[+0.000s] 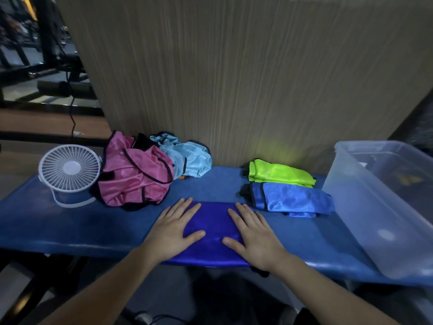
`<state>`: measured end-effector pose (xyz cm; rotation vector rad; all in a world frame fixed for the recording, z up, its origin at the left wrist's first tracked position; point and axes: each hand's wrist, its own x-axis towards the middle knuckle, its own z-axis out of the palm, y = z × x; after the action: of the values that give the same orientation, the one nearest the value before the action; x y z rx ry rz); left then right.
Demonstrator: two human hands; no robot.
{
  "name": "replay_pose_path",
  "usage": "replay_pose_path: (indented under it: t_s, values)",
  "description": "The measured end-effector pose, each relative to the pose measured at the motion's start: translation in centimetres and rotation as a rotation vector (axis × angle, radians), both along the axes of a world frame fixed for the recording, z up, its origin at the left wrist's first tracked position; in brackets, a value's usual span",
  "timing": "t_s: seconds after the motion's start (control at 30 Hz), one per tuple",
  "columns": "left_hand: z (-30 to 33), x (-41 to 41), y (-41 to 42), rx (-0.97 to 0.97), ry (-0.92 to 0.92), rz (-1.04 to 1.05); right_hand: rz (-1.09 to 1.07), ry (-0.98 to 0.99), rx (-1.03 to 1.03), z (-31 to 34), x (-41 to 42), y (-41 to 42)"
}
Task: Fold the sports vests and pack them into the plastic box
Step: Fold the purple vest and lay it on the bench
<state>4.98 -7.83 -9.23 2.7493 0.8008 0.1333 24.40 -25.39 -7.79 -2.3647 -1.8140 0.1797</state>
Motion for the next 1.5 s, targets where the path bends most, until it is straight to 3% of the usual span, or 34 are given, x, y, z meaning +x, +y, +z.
replay_pose_path:
  t_s: [0.17,0.33,0.67,0.77,1.03,1.2,1.37,1.5]
  values:
    - [1.7,0.5,2.3,-0.178,-0.15,0.021,0.018,0.095,0.172,2.9,2.5,1.7]
    - [3.0,1.6,4.7,-0.27,-0.118,0.039,0.066,0.241,-0.032,4.1,4.8,4.2]
    - [2.9,2.5,6.0,-0.225,0.077,0.029,-0.018,0.095,-0.294,5.0,5.3,6.5]
    - [3.1,2.6,5.7,-0.191,0.06,0.026,-0.011,0.056,-0.32,5.2,5.0,6.4]
    - [3.8,2.8,4.8,-0.172,-0.24,0.148,-0.108,0.106,0.02,4.7,4.8,6.8]
    - [3.9,2.0,4.8,-0.066,-0.424,0.071,-0.06,0.036,0.195,4.6,4.3,6.4]
    - [3.9,-0.3,3.7,0.066,-0.47,-0.139,0.098,-0.09,0.285,4.6,3.6,4.1]
    - [2.7,-2.1,2.5,0.21,-0.373,-0.232,0.25,-0.298,0.341,3.6,2.2,1.9]
